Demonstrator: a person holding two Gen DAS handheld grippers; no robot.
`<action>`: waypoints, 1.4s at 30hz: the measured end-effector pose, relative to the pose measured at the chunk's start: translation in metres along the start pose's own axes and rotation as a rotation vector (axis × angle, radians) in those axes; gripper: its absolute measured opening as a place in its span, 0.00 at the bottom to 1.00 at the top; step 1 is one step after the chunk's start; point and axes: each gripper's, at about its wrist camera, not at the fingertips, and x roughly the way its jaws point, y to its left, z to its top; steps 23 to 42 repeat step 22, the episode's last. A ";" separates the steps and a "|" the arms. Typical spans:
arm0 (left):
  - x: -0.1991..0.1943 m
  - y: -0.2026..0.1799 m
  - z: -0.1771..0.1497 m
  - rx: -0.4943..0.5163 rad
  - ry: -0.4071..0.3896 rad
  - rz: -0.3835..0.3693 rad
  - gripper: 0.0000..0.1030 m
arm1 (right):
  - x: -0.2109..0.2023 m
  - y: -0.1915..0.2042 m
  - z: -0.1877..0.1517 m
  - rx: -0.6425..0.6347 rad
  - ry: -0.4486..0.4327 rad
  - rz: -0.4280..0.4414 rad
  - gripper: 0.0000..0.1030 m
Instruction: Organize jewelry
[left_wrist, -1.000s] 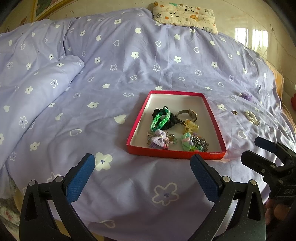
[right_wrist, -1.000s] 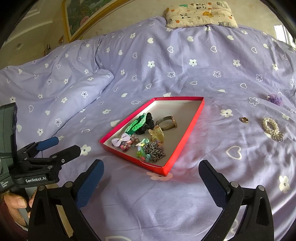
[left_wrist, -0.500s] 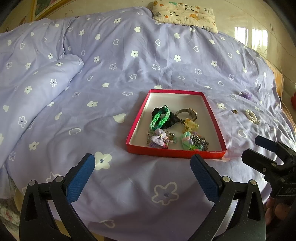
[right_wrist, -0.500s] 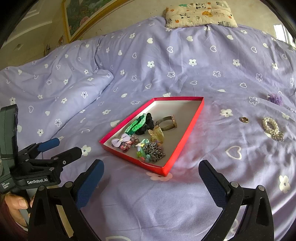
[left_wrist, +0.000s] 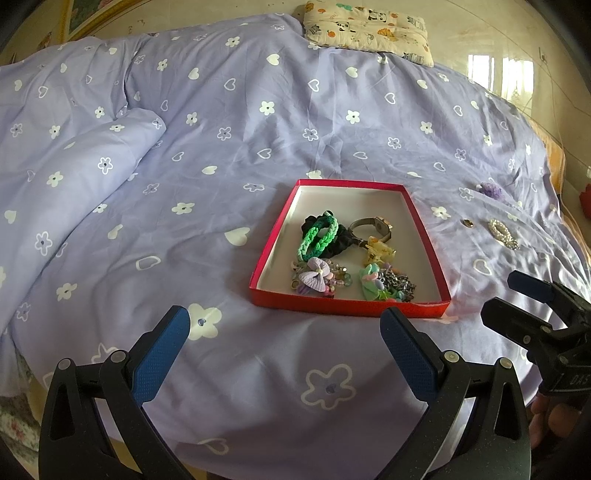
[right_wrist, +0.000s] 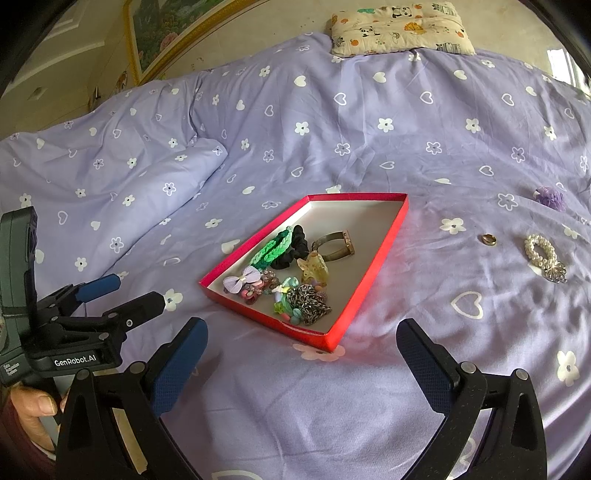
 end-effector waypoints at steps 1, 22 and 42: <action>0.000 0.000 0.000 -0.001 0.000 0.000 1.00 | 0.000 0.000 0.000 0.001 0.000 0.000 1.00; 0.007 0.000 0.001 -0.004 0.015 -0.008 1.00 | 0.003 0.000 0.001 0.002 0.008 0.001 1.00; 0.007 0.000 0.001 -0.004 0.015 -0.008 1.00 | 0.003 0.000 0.001 0.002 0.008 0.001 1.00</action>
